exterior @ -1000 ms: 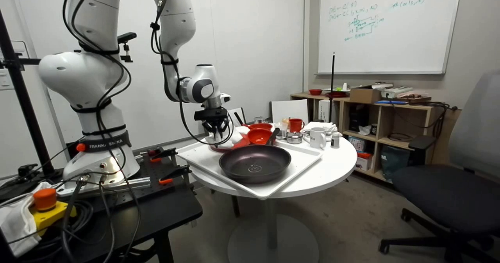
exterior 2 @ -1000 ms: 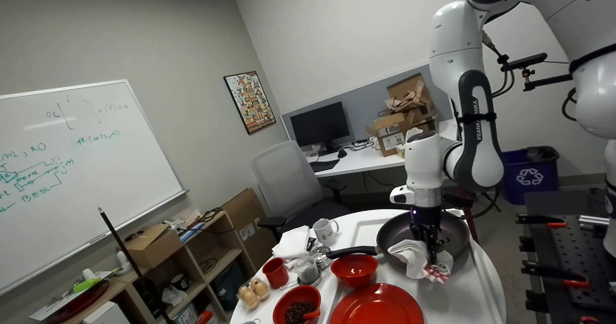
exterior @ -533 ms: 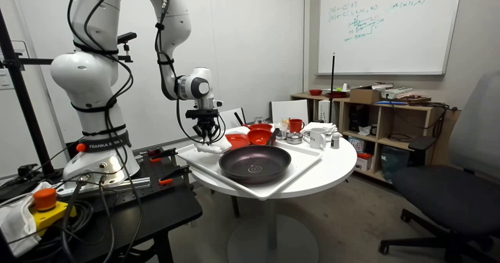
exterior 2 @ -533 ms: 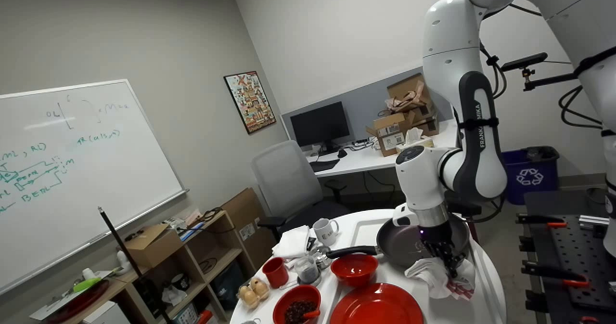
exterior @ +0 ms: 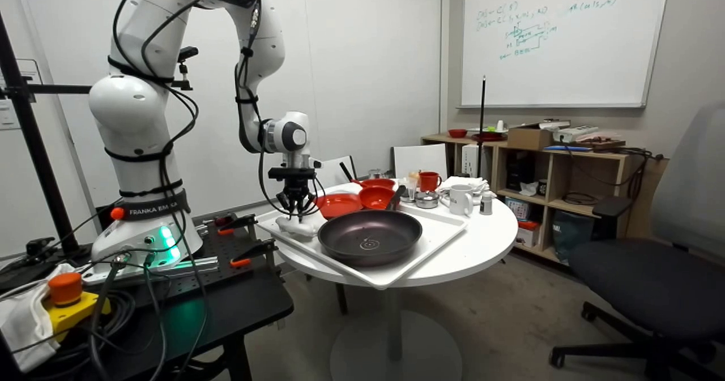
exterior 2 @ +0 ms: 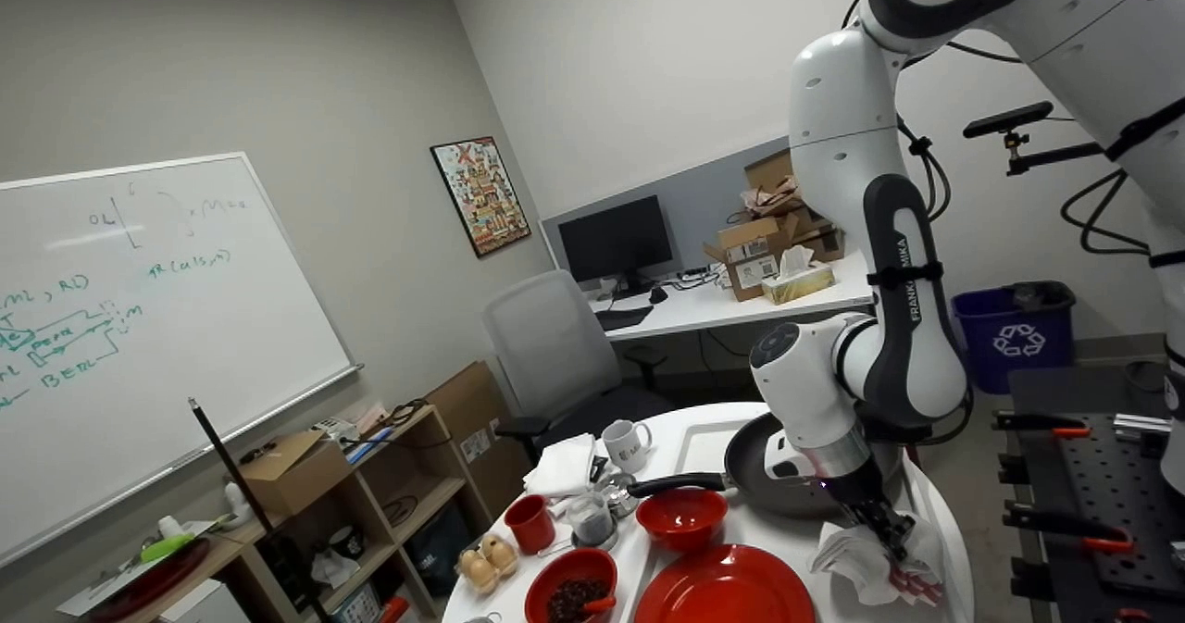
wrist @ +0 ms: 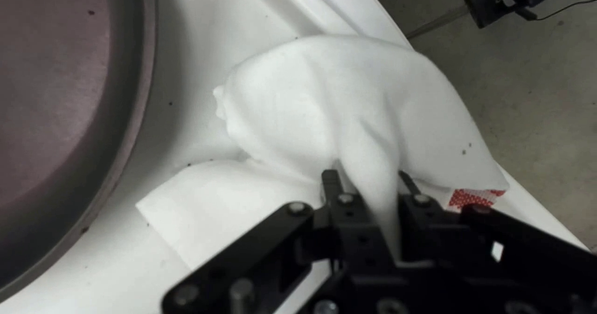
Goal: Pick up the white towel, wipe the inside of the pan and put the towel back on the table.
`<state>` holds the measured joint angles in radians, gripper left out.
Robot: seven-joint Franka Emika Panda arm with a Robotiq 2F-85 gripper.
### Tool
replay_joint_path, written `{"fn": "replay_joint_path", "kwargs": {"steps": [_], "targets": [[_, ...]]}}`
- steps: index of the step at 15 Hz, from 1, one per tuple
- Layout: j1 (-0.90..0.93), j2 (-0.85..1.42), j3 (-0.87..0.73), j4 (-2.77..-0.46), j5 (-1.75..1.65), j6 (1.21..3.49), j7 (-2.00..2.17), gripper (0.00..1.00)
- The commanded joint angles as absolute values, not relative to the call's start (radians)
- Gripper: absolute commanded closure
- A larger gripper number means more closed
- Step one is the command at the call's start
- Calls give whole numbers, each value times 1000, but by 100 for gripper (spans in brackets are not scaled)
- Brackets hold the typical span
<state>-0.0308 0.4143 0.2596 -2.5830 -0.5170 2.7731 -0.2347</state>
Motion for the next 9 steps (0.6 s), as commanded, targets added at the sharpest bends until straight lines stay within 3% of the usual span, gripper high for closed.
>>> {"fn": "replay_joint_path", "kwargs": {"steps": [1, 2, 3, 9], "targets": [[54, 480, 196, -2527, -452, 2751, -279, 89], [60, 489, 191, -2521, -438, 2752, -288, 59], [65, 496, 188, -2517, -428, 2754, -296, 58], [77, 477, 181, -2528, -402, 2768, -314, 15]]}}
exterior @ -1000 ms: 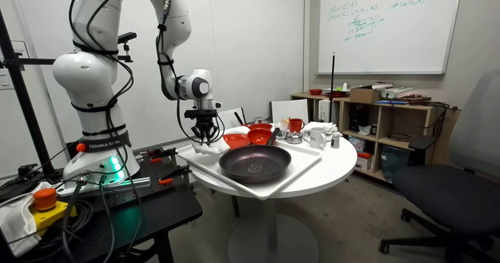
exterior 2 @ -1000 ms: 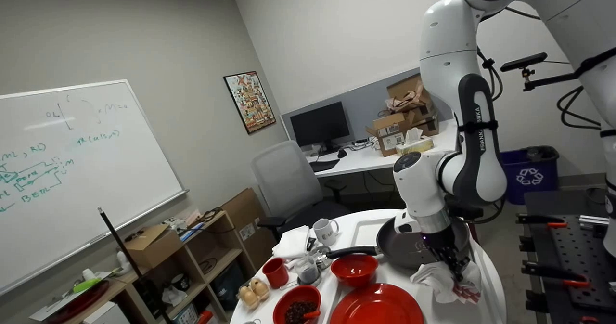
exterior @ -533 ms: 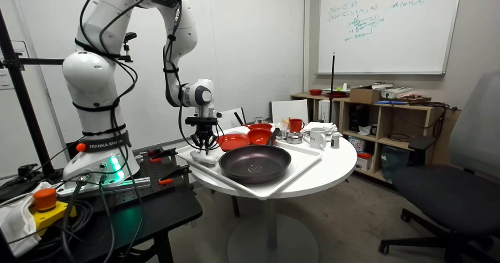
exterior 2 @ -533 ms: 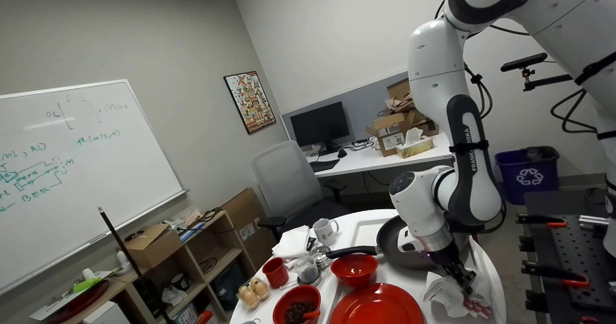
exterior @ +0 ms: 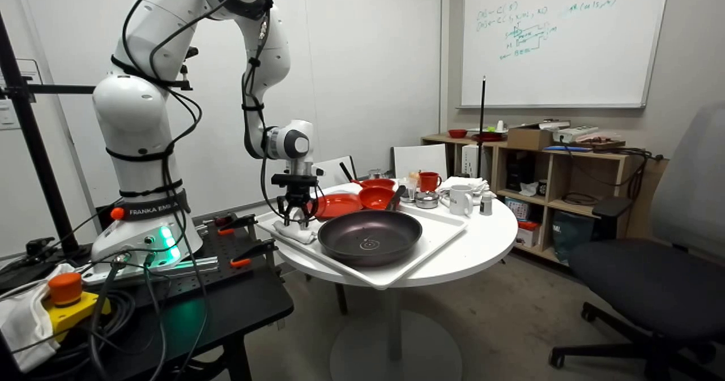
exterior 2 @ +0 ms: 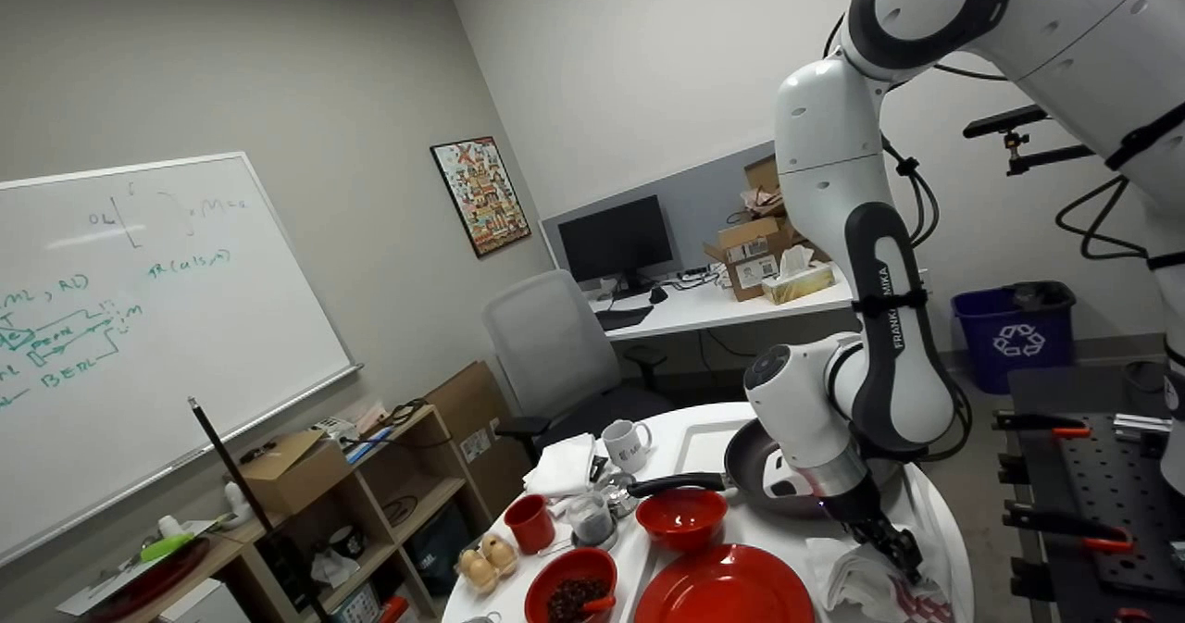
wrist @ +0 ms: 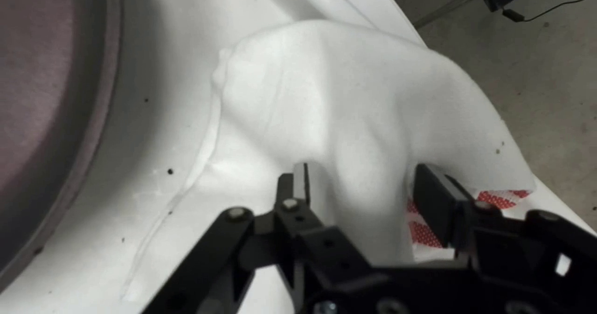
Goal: Pick up the white towel, wipe the inside of the pan and put the towel back on the table.
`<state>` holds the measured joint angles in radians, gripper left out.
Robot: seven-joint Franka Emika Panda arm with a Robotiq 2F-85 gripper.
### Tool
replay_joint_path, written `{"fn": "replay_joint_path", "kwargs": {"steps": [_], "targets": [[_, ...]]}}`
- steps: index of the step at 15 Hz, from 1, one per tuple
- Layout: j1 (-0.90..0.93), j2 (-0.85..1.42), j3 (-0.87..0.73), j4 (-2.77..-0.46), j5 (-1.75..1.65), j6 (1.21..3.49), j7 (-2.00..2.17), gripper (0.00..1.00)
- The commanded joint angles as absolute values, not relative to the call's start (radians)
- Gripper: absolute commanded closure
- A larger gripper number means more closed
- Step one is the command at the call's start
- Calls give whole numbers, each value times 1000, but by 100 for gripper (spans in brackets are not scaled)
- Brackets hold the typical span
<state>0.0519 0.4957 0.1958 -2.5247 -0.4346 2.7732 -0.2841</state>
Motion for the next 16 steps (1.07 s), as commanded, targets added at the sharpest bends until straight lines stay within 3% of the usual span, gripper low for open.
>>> {"fn": "replay_joint_path", "kwargs": {"steps": [1, 2, 10, 16], "targets": [[80, 457, 182, -2542, -403, 2772, -311, 9], [82, 446, 183, -2549, -404, 2774, -309, 1], [19, 240, 281, -2664, -247, 2784, -368, 0], [-248, 136, 548, -2676, 243, 2769, -586, 0]]}}
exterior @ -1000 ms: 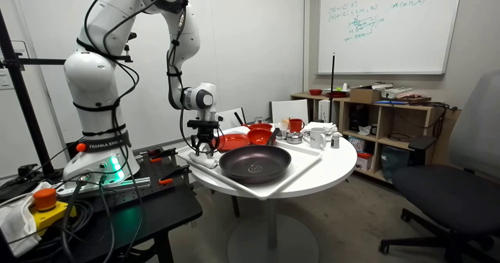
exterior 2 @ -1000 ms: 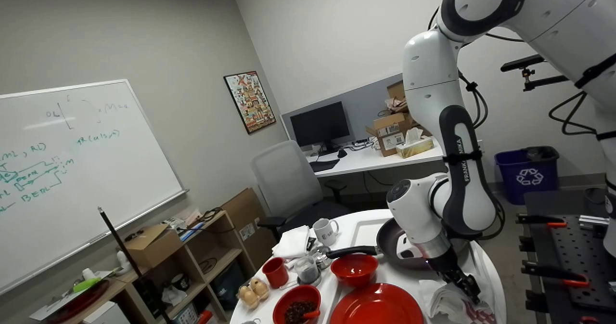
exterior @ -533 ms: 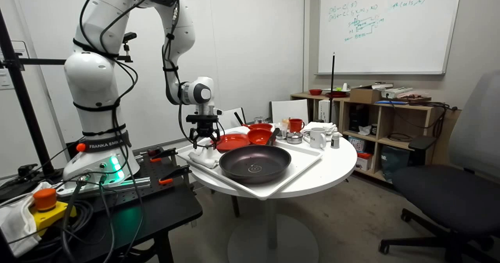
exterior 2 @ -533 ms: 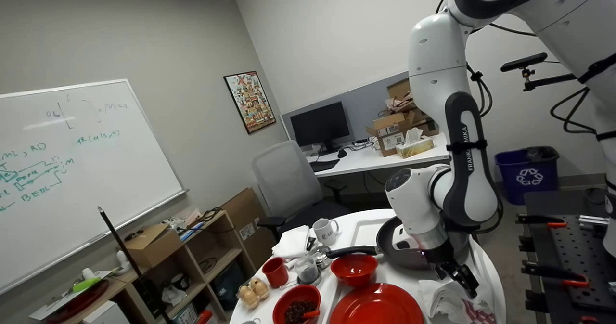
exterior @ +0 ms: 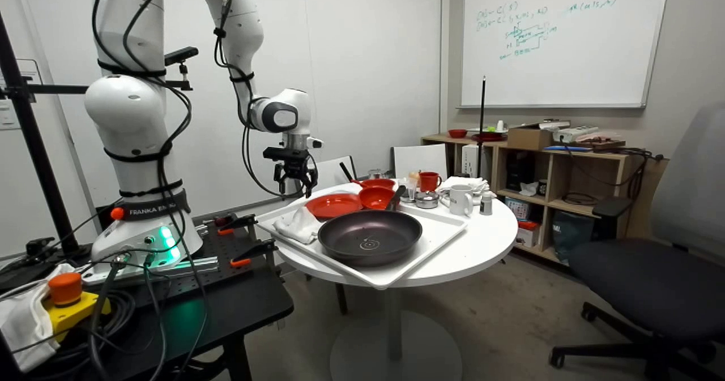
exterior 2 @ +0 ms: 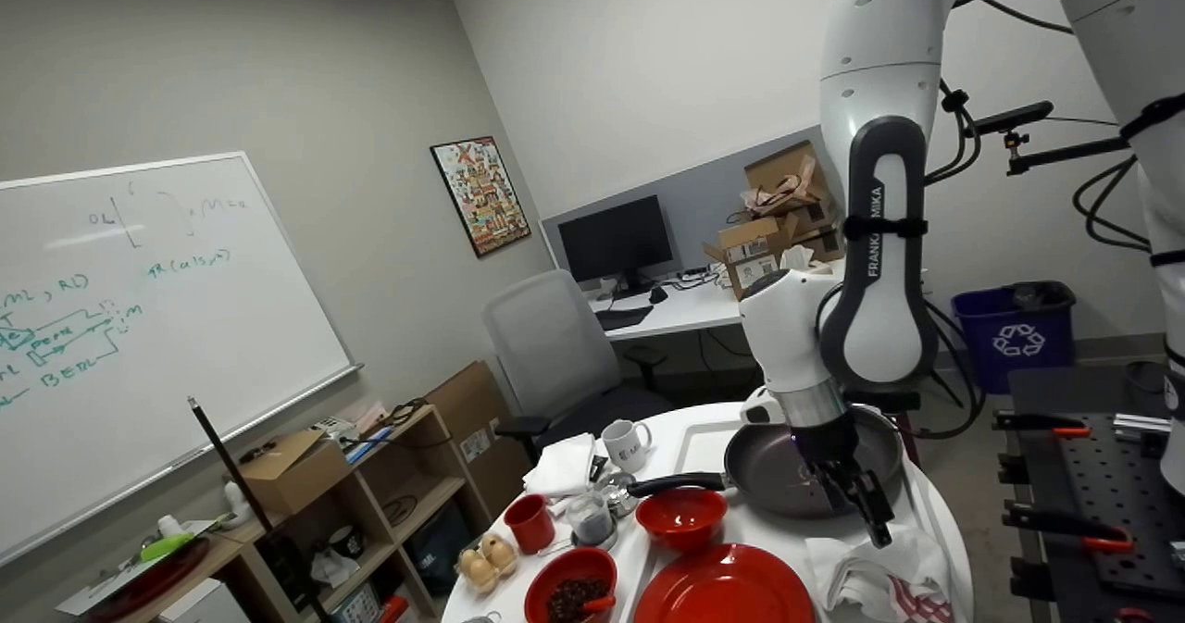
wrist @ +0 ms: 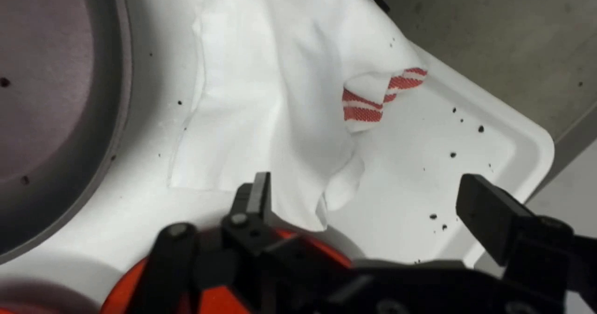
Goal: Pick up the white towel, wipe the inside of the pan and put the towel back on the table.
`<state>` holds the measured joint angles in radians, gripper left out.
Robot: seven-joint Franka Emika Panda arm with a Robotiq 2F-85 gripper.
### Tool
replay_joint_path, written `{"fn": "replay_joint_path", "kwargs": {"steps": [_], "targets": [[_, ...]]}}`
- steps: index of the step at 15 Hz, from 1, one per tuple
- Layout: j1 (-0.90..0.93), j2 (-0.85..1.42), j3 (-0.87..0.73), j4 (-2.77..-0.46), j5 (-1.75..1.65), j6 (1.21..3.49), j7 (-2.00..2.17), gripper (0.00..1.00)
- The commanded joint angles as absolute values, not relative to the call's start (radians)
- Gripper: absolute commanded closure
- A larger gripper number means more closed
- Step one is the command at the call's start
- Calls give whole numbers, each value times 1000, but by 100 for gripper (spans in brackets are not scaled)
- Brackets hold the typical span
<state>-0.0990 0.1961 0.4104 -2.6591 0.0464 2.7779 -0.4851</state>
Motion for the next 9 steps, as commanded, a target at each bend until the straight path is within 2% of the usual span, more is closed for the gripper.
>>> {"fn": "replay_joint_path", "kwargs": {"steps": [1, 4, 5, 6, 9], "targets": [[-296, 124, 591, -2667, 325, 2757, -620, 0], [-356, 45, 629, -2672, 553, 2719, -733, 0], [-256, 17, 521, -2669, 634, 2701, -781, 0], [-196, 93, 468, -2651, 545, 2747, -731, 0], [-145, 47, 400, -2654, 610, 2720, -768, 0]]}}
